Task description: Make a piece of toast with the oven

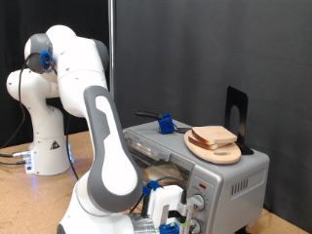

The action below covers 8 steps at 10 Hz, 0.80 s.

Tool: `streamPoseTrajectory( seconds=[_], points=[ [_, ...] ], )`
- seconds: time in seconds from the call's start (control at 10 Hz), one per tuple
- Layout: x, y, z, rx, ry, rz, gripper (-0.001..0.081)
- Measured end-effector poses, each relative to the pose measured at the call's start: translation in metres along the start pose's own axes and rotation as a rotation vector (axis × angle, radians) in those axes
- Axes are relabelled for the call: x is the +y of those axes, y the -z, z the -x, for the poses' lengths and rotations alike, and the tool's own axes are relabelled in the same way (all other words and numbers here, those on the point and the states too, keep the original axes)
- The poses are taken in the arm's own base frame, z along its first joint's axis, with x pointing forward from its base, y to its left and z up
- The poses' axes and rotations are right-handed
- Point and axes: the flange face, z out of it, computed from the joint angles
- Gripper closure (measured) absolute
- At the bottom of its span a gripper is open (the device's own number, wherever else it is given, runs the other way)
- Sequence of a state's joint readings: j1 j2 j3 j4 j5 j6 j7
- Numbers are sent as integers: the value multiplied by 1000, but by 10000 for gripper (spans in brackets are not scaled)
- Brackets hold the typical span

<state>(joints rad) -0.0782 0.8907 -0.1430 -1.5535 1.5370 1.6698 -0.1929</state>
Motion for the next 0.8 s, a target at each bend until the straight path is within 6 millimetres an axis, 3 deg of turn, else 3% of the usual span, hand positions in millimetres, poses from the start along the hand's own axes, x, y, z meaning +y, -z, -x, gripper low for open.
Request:
streamPoseTrajectory(
  seconds=[0.8],
  points=[
    [20,-2,1,22,413,-196,716]
  ],
)
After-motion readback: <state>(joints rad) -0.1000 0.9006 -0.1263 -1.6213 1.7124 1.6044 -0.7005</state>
